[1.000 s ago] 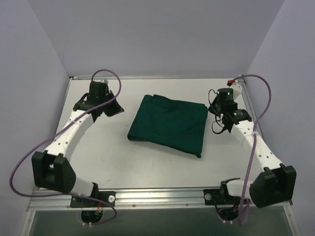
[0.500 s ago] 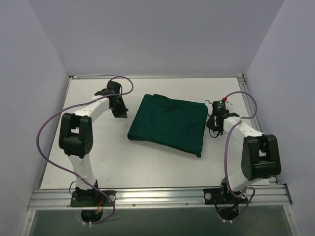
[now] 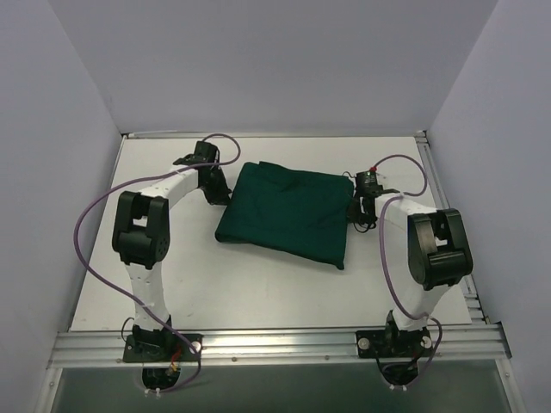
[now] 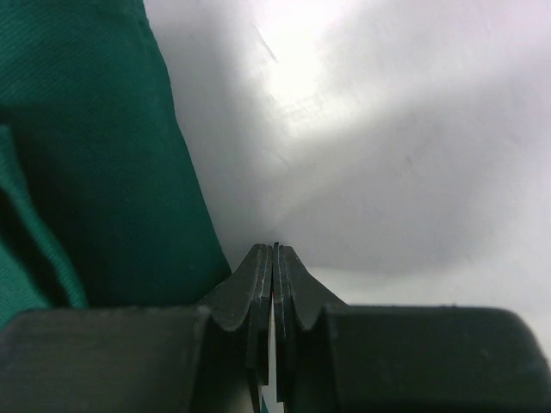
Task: Open and lay out the surgical kit
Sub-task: Adjust the surgical kit at the center of the board.
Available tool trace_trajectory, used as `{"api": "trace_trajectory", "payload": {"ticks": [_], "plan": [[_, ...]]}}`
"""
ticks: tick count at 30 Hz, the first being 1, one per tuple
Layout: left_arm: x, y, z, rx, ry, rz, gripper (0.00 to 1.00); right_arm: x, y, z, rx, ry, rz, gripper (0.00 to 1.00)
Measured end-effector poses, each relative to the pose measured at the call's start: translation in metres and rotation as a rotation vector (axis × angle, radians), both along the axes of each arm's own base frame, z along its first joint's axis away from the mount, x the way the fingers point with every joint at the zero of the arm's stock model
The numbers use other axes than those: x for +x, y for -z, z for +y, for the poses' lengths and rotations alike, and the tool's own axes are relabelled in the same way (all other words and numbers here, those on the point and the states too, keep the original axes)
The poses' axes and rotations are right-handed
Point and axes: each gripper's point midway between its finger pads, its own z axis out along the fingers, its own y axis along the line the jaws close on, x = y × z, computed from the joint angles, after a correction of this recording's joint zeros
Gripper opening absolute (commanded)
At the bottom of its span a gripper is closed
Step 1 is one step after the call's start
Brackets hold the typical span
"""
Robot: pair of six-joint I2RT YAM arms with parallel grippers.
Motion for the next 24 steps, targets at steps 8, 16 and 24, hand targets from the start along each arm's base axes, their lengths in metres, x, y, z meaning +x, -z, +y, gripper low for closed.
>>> {"api": "trace_trajectory", "payload": {"ticks": [8,16,24], "plan": [[0.030,0.002,0.009,0.006,-0.035,-0.027,0.02,0.055,-0.001,0.007,-0.033,-0.022,-0.031,0.00],[0.038,0.001,0.015,0.022,-0.058,-0.040,0.02,0.085,-0.002,0.011,-0.022,-0.057,-0.064,0.00],[0.039,0.001,0.029,0.018,-0.111,-0.034,0.41,0.112,-0.005,0.010,0.008,-0.083,-0.094,0.31]]}}
